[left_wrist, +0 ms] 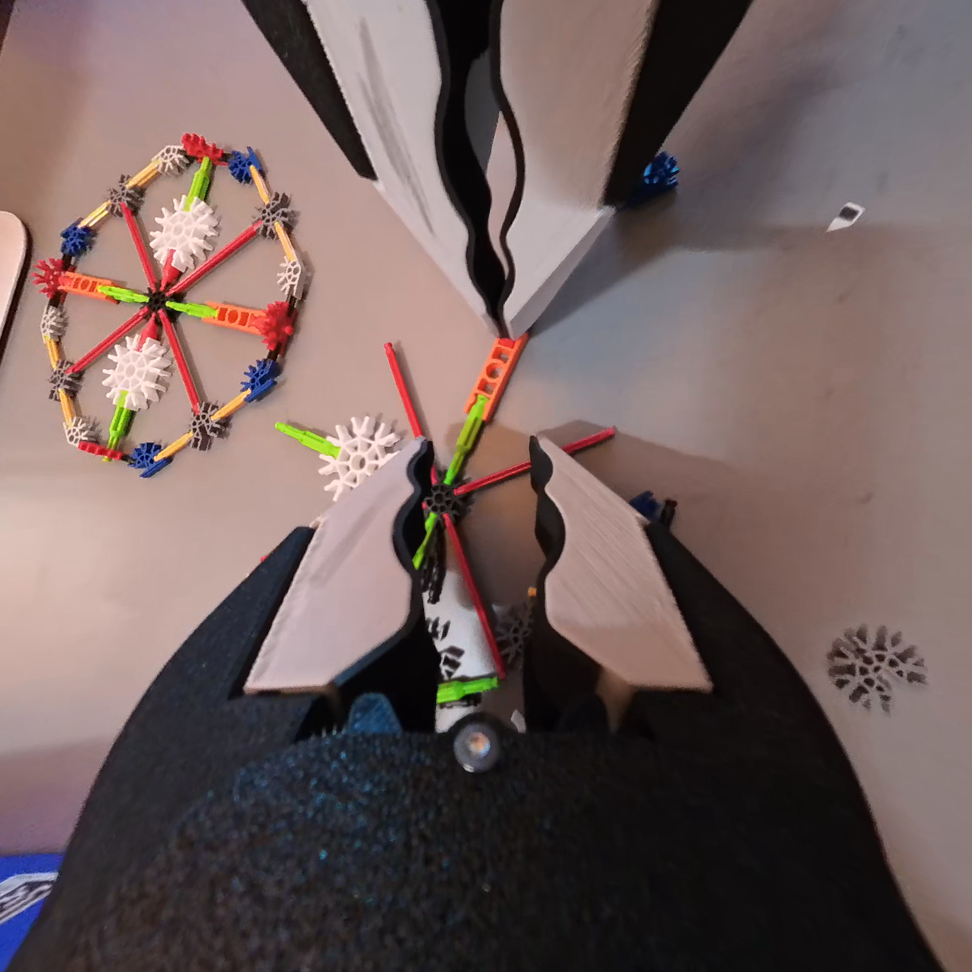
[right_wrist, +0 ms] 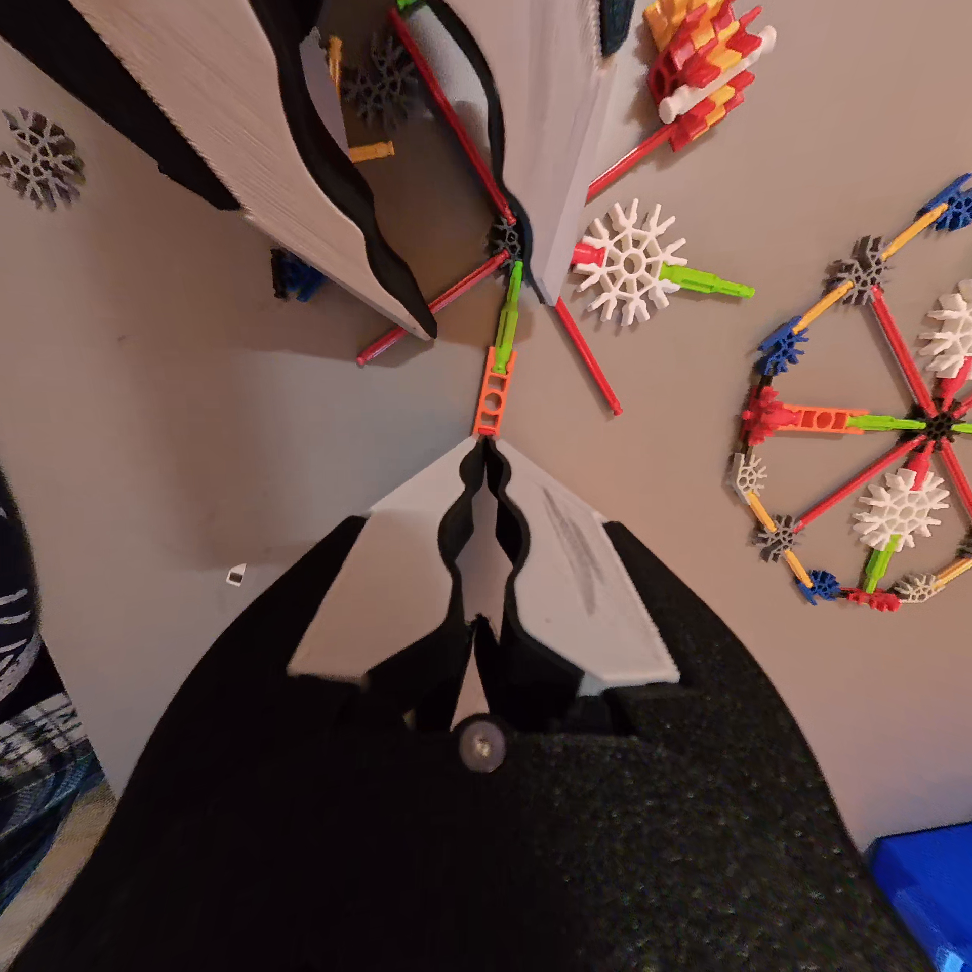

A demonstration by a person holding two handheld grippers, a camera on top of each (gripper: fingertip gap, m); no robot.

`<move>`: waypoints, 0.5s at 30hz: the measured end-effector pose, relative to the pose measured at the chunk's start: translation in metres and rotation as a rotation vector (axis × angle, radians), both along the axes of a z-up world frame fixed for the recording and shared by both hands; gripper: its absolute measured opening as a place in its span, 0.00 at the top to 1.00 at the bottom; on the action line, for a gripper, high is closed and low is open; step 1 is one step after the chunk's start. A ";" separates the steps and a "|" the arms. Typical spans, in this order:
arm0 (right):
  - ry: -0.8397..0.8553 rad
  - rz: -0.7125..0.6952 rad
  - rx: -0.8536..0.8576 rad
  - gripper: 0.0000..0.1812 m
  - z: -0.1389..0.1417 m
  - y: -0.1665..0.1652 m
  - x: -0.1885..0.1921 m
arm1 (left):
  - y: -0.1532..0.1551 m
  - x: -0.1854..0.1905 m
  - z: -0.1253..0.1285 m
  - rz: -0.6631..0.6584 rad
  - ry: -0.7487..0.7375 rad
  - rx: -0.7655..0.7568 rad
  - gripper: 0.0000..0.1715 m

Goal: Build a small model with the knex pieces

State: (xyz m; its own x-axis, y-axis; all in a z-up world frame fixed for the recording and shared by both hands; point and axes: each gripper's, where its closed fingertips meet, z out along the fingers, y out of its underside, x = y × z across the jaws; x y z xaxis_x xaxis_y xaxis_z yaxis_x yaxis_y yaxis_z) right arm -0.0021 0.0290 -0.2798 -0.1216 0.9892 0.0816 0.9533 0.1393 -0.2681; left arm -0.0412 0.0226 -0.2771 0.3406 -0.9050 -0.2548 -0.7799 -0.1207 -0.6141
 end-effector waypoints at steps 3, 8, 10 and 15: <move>-0.018 0.000 -0.019 1.00 0.000 0.000 -0.003 | 0.000 -0.003 0.000 0.008 -0.012 -0.013 0.79; 0.001 0.009 -0.045 1.00 0.000 0.000 -0.008 | -0.001 0.000 -0.003 -0.002 -0.006 -0.019 0.81; 0.049 -0.013 -0.069 1.00 0.000 0.003 -0.010 | -0.001 0.000 -0.003 -0.003 -0.013 -0.024 0.81; 0.178 -0.127 -0.115 1.00 0.010 0.014 -0.006 | -0.001 -0.001 -0.003 -0.001 -0.026 -0.027 0.81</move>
